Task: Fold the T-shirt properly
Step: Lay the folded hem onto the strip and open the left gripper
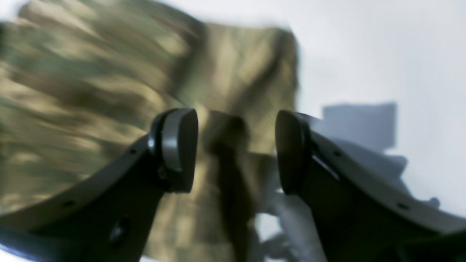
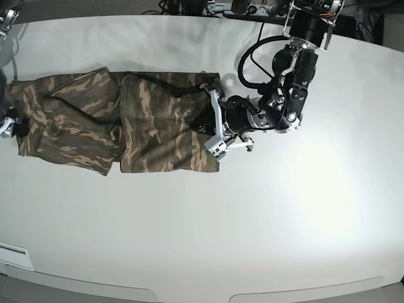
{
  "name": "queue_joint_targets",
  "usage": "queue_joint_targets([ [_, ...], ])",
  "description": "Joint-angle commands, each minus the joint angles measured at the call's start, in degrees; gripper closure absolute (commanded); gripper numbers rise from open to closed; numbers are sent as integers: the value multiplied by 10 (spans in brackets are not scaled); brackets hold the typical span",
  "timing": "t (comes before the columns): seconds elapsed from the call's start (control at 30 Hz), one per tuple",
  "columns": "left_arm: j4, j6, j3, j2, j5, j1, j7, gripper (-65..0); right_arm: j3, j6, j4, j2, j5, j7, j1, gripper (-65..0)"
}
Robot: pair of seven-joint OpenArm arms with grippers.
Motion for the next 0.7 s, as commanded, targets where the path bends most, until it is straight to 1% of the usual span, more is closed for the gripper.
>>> queue_joint_targets([
  [0.0, -2, 12, -2, -12, 47, -2, 44, 0, 5, -3, 4, 18, 5, 20, 2, -365],
  [0.07, -1, 12, -2, -20, 46, -4, 44, 0, 8, -9, -2, 18, 5, 31, -7, -371],
  [0.13, -1, 12, -2, -24, 47, -5, 44, 0, 20, -12, -13, 18, 1, 33, -10, -393],
  [0.2, -1, 12, -2, -29, 43, -5, 44, 0, 35, -18, -25, 18, -7, 38, -9, -392],
  [0.3, -1, 12, -2, -31, 43, -7, 44, 0, 51, -17, -40, 18, -2, 37, -9, -397],
  [0.37, -1, 12, -2, -30, 42, -8, 44, 0, 56, -12, -49, 18, 0, 37, -10, -431],
  [0.4, -1, 12, -2, -30, 36, -8, 44, 0, 59, -7, -54, 18, 14, 32, -10, -439],
  [0.5, -1, 12, -2, -30, 30, -8, 44, 0, 68, 8, -85, 17, 95, 3, -9, -439],
  [0.57, -1, 12, -2, -30, 30, -8, 45, 0, 68, 8, -113, 17, 139, -7, -9, -439],
  [0.67, -1, 12, -2, -30, 30, -8, 45, 0, 68, 8, -153, 17, 180, -17, -9, -439],
])
